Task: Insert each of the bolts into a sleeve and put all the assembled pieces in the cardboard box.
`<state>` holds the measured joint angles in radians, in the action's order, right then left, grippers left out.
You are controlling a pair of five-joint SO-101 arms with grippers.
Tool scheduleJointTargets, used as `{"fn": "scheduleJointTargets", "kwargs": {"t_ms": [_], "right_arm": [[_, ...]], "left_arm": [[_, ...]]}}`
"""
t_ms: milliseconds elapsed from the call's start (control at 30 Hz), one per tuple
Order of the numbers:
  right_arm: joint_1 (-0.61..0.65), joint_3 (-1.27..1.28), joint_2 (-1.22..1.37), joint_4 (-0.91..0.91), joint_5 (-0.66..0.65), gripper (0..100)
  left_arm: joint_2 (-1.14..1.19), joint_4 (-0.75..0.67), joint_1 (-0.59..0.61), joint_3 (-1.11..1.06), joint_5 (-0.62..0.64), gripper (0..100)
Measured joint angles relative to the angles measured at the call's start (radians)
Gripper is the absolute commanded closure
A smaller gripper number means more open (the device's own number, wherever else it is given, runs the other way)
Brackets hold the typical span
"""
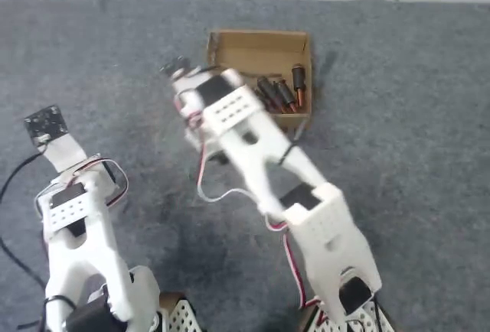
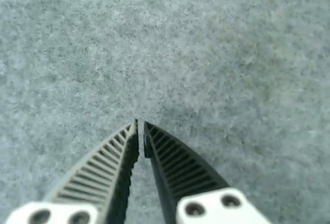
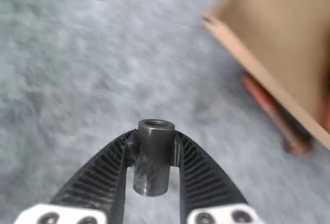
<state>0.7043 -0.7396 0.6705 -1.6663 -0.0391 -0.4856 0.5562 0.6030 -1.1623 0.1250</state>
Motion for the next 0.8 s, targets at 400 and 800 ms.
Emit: {"fn": "scheduleJointTargets", "kwargs": {"t_ms": [400, 800], "right_arm": [[-0.143, 0.338, -0.336, -0.038, 0.000, 99.2], [-0.328, 0.990, -0.815, 0.252, -0.064, 99.2]], "left_arm": [[0.011, 0.000, 0.000, 0.000, 0.000, 99], [0.011, 0.000, -0.025, 0.000, -0.032, 99]]}}
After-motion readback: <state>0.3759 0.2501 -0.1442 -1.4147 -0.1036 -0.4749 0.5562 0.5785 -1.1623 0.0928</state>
